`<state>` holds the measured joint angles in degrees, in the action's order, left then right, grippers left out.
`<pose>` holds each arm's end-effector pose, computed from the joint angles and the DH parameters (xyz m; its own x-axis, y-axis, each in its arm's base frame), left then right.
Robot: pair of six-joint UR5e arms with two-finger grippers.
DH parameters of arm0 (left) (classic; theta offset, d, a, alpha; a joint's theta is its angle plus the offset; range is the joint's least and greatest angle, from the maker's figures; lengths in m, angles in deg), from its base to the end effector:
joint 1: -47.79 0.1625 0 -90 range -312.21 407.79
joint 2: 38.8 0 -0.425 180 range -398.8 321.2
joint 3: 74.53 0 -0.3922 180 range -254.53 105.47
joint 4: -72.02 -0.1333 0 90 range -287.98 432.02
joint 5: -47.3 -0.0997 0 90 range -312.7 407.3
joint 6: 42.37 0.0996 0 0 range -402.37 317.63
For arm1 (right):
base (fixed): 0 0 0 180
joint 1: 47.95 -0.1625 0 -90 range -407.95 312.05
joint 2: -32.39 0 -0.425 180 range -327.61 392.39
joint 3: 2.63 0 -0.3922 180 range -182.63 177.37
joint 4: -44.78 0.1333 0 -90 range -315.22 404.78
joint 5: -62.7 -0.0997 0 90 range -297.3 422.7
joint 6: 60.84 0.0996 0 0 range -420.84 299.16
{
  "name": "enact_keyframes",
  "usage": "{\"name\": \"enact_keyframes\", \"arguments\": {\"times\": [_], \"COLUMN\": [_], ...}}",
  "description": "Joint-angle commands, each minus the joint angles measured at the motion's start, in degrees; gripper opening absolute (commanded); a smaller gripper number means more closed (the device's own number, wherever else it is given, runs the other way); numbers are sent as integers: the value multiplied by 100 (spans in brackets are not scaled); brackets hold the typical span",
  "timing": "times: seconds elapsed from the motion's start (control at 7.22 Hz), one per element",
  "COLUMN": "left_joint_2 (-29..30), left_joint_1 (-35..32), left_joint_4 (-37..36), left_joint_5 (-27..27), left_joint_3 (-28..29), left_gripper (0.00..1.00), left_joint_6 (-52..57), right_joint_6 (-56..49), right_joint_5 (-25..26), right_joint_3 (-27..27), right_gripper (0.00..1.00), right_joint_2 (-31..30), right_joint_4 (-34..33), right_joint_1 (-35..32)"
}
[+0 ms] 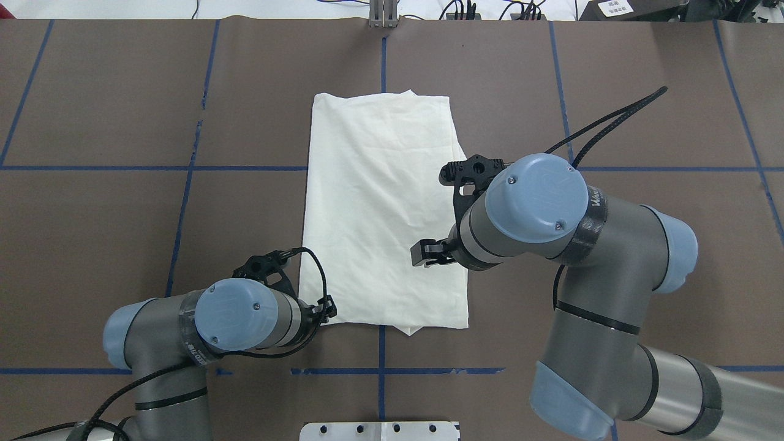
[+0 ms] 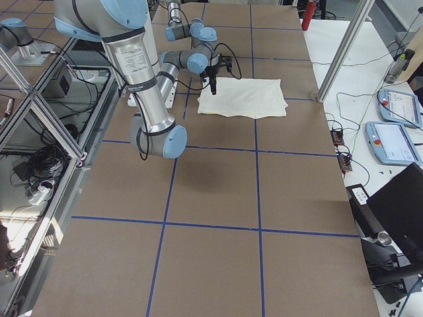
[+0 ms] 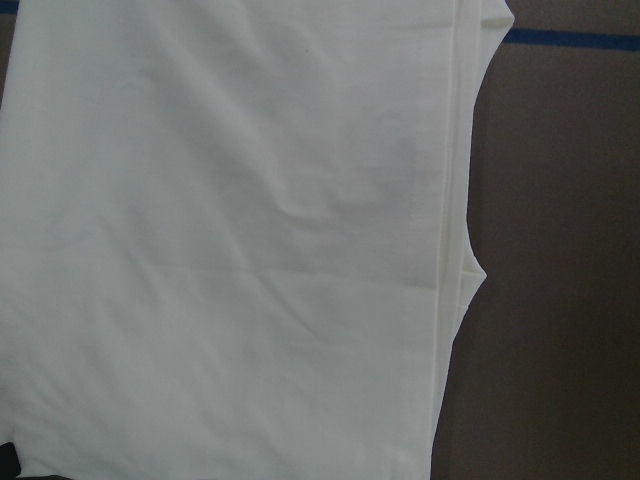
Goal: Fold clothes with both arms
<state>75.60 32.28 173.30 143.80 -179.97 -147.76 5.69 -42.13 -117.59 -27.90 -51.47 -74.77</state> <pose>0.5613 -0.2824 0.2828 0.5352 -0.4222 -0.7317 0.3348 0.9012 -0.2751 -0.4651 -0.3559 0.2010 0.6489 -0.1033 0.7538 -0.0075 0.9898 0.1421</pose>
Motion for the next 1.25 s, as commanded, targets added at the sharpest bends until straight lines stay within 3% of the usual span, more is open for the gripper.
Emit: {"name": "enact_keyframes", "arguments": {"times": [0.0, 0.83, 1.11], "left_joint_2": [-22, -5, 22], "left_joint_1": [-22, -66, -58], "left_joint_4": [-3, -126, -126], "left_joint_5": [0, 9, 9], "left_joint_3": [-2, 6, 6], "left_gripper": [61, 59, 45], "left_joint_6": [18, 70, 70], "right_joint_6": [0, -9, -9], "right_joint_5": [-46, -46, -46], "right_joint_3": [0, 8, 8], "right_gripper": [100, 100, 100], "right_joint_2": [0, -18, -26], "right_joint_4": [0, 0, 0], "right_joint_1": [-17, -34, -34]}}
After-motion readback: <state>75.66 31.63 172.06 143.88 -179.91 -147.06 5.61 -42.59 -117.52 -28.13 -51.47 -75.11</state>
